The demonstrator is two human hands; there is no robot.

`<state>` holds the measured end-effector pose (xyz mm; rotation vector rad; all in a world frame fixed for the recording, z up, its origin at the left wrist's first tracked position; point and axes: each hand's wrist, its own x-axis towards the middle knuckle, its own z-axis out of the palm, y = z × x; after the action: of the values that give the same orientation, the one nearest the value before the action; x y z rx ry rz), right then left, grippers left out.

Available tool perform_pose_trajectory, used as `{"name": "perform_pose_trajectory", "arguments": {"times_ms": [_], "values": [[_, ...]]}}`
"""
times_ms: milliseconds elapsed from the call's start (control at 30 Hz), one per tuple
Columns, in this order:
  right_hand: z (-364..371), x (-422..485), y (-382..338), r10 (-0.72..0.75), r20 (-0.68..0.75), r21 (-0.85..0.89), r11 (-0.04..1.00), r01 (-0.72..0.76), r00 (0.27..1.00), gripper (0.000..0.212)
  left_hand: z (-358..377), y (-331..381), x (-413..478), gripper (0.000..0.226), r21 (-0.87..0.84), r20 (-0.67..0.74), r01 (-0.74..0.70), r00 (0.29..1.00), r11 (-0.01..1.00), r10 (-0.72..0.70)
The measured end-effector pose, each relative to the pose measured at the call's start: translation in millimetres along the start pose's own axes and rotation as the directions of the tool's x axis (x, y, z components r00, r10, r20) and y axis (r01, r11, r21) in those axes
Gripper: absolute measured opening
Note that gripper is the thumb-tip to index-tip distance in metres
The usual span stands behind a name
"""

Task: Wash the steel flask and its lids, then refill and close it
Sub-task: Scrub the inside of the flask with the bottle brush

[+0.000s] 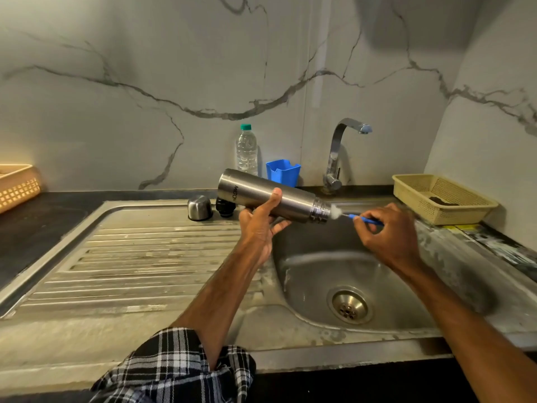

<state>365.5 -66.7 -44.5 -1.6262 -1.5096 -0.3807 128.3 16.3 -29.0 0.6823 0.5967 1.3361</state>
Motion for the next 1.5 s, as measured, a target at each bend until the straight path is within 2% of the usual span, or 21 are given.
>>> {"name": "perform_pose_trajectory", "arguments": {"times_ms": [100,233,333,433,567,700,900,1033,1167,1233,1300,1367,1433,1500], "values": [[-0.8,-1.7,-2.8,0.010,-0.002,-0.040,0.999,-0.010,1.000,0.020,-2.0,-0.1,-1.8,0.038,0.000,-0.012,0.008,1.000,1.000,-0.008],[12.2,-6.9,-31.0,-0.049,0.010,-0.083,0.995,0.049,0.999,0.024,5.6,-7.9,-10.5,0.030,0.035,0.026,0.027,0.999,0.999,-0.028],[0.7,-2.3,-6.2,0.045,-0.016,-0.037,0.998,-0.046,0.999,0.031,1.6,1.2,-5.0,0.031,0.002,0.017,-0.010,1.000,1.000,0.010],[0.6,-2.2,-0.4,0.126,-0.080,0.007,0.992,-0.126,0.989,0.035,0.6,-1.1,-8.1,0.032,0.003,0.005,0.018,1.000,1.000,-0.018],[15.8,-3.8,-15.0,0.102,-0.029,-0.024,0.994,-0.102,0.994,0.034,11.0,-11.3,-15.9,0.028,0.043,0.050,0.050,0.997,0.998,-0.052],[0.4,0.7,5.4,0.223,-0.043,0.011,0.975,-0.223,0.974,0.040,5.0,-2.1,-6.4,0.030,0.009,0.010,0.016,1.000,1.000,-0.016],[13.9,-2.3,-14.3,0.150,-0.027,-0.016,0.988,-0.151,0.988,0.040,9.0,-10.3,-11.9,0.028,0.081,0.080,0.044,0.996,0.996,-0.050],[-4.9,1.0,6.0,0.230,-0.049,-0.025,0.972,-0.232,0.972,0.040,1.4,-2.2,0.1,0.033,0.031,0.040,0.021,0.999,0.999,-0.023],[7.8,-0.2,-9.9,0.205,0.038,-0.005,0.979,-0.205,0.978,0.038,4.5,-13.4,-5.8,0.044,0.086,0.099,0.074,0.992,0.993,-0.083],[7.5,0.5,-13.2,0.200,0.064,-0.009,0.980,-0.200,0.978,0.038,6.1,-13.2,-6.4,0.041,0.105,0.119,0.060,0.990,0.993,-0.072],[-3.4,1.9,-6.6,0.238,0.099,0.004,0.971,-0.239,0.966,0.042,2.1,-6.5,-1.0,0.039,0.083,0.107,0.037,0.993,0.996,-0.045],[-12.3,2.7,-0.3,0.284,0.099,0.006,0.958,-0.286,0.954,0.044,-4.3,-1.9,5.2,0.047,0.052,0.086,0.036,0.995,0.998,-0.040],[-8.9,2.8,-2.9,0.293,0.129,-0.002,0.955,-0.296,0.947,0.045,-5.6,-4.2,2.9,0.056,0.059,0.082,0.062,0.994,0.996,-0.066],[0.6,1.9,-8.8,0.281,0.185,0.011,0.957,-0.288,0.942,0.044,-1.3,-8.9,-1.3,0.056,0.091,0.109,0.083,0.990,0.992,-0.092]]}}
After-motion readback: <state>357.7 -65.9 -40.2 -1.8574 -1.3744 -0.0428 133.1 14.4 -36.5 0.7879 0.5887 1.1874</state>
